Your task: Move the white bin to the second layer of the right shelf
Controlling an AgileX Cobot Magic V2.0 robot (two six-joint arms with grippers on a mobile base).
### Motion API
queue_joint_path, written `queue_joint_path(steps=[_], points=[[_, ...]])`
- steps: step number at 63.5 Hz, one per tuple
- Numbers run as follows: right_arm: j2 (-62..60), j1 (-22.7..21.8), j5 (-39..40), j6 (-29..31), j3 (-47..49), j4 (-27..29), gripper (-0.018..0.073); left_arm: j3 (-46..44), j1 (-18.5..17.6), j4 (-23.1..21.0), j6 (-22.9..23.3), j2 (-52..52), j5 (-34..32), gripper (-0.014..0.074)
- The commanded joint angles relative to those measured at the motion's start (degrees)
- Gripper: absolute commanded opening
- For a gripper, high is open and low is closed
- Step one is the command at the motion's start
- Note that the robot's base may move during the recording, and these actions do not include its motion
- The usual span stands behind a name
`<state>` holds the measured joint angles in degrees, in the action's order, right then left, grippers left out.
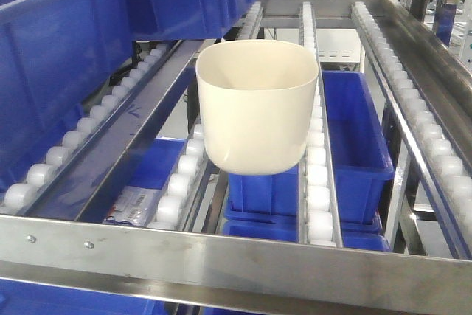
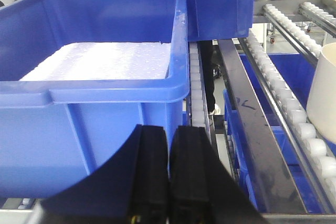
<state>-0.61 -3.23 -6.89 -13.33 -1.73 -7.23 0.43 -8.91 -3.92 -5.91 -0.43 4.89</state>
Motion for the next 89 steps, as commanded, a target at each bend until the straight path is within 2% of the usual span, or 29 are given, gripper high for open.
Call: queue_joint_path(steps=[1,31,44,89], points=[[-1.1,-0.3,5.7,0.3,0.9,-1.0,0.0050,2.1,-0.2,-0.3,0.2,-0.8,-4.9,0.0085],[-1.1,-0.3,5.7,0.5,0.9,-1.0,0.0050,2.1,-0.2,-0.3,0.2,-0.8,-4.9,0.0085],[-1.1,-0.3,5.7,4.0,0.9,0.9,0.0050,2.1,-0.2,-0.3,0.2,-0.8,-4.9,0.0085],[-1.1,-0.3,5.7,4.0,0.9,1.1,0.0049,2.1,-0.2,-0.3,0.2,-0.8,-4.9,0.0085]])
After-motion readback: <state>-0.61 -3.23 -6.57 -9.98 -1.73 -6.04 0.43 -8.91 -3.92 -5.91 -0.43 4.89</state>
